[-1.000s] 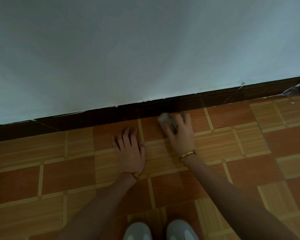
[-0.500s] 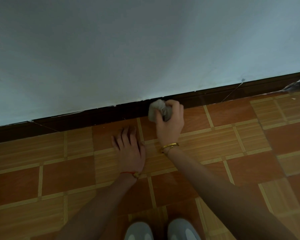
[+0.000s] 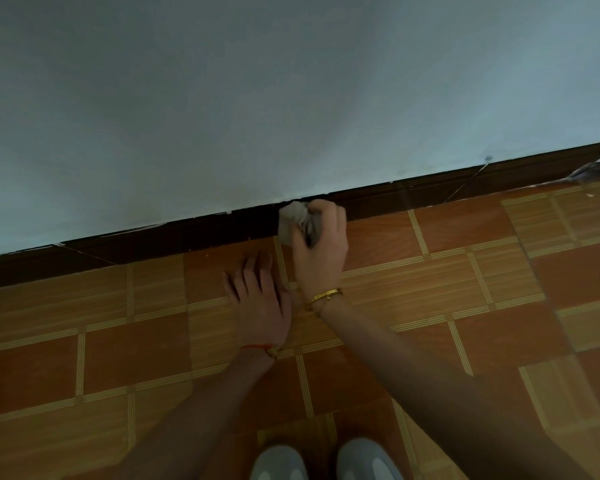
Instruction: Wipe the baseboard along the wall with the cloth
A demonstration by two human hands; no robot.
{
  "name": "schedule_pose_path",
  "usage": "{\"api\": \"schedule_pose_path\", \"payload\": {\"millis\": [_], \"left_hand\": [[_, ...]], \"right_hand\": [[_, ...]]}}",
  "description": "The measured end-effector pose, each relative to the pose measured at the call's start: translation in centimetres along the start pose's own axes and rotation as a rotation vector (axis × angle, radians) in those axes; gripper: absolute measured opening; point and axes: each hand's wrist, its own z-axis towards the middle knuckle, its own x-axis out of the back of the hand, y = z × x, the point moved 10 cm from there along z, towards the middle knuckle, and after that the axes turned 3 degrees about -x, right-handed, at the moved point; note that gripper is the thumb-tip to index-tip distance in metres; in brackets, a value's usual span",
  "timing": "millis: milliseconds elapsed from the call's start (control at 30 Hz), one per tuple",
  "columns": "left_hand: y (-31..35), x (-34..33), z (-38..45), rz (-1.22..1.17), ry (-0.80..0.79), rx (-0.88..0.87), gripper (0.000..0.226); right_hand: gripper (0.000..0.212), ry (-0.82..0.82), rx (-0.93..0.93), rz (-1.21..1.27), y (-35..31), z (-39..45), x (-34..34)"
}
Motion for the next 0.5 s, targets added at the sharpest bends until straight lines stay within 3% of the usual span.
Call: {"api": "schedule_pose_path", "payload": {"millis": [267,367,500], "left_hand": [[0.2,0.4,0.0,-0.034,0.028,0.007,0.052],[0.3,0.3,0.0,-0.033,0.019,0.009,0.052],[0.1,0.2,0.0,-0.012,0.001,0.013,0.053]], "right_hand": [[0.029,0.413,-0.263,-0.073,6.9,3.7,10.0],[0.028,0.324,-0.239,-0.068,5.8,3.4,8.2],[0.027,0.027,-0.038,-0.069,1.3,0.9,1.6]]}}
